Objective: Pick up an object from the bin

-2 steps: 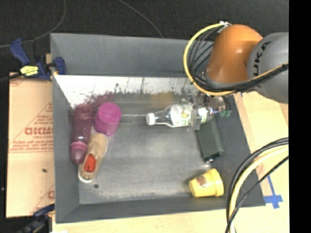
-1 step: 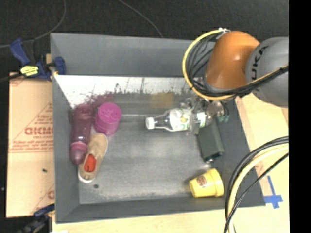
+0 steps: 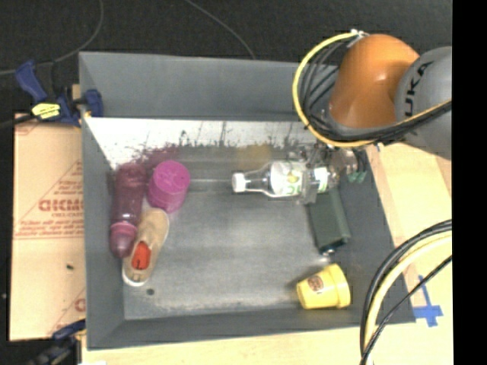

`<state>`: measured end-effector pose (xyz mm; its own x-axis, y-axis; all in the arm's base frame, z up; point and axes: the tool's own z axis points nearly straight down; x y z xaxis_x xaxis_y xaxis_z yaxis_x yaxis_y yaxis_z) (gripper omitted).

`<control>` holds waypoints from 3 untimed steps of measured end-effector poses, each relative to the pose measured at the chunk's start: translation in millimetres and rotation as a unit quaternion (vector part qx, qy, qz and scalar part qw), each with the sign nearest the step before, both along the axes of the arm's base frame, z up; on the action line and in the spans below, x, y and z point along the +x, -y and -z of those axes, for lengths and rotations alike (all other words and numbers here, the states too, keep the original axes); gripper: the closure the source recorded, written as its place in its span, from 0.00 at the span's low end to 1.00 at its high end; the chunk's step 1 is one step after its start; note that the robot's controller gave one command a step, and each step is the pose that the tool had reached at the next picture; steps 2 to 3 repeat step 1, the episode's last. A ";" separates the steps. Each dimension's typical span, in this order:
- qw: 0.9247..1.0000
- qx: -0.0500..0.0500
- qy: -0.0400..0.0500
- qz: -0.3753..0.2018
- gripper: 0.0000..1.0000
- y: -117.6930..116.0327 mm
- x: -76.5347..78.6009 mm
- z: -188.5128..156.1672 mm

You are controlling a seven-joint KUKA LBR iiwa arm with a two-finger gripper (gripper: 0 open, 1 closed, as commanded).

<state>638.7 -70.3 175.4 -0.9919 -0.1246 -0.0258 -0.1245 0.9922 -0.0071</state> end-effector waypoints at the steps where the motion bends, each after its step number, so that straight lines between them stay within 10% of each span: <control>1: 1.000 -0.001 0.006 0.000 1.00 -11.3 12.5 -64.7; 3: 1.000 -0.001 0.006 0.000 1.00 -11.3 12.5 -64.7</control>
Offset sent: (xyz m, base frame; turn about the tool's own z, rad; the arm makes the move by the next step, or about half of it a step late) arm -0.0073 0.0052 0.0968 0.0171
